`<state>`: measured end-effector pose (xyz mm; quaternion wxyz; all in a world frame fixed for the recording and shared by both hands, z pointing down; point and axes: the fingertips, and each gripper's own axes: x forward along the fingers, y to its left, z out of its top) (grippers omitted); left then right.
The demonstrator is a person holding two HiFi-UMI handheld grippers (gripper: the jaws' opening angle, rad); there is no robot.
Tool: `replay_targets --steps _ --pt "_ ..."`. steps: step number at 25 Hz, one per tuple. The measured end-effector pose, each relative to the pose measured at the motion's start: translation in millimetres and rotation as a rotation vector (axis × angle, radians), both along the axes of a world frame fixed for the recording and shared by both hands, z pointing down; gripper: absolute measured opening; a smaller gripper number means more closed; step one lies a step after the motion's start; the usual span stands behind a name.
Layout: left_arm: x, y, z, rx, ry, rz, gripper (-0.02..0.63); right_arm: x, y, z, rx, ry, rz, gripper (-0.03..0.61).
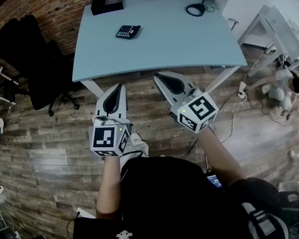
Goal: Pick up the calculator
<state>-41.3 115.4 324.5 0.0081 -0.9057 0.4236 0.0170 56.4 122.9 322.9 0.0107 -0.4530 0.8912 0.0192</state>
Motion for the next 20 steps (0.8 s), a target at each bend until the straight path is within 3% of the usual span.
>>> replay_targets --steps 9,20 --pt "-10.0 -55.4 2.8 -0.013 0.004 -0.001 0.005 -9.0 -54.1 0.7 -0.013 -0.001 0.006 0.003" --pt "-16.3 -108.3 3.5 -0.033 0.027 0.060 0.005 -18.5 -107.0 0.3 -0.033 -0.008 0.045 0.003"
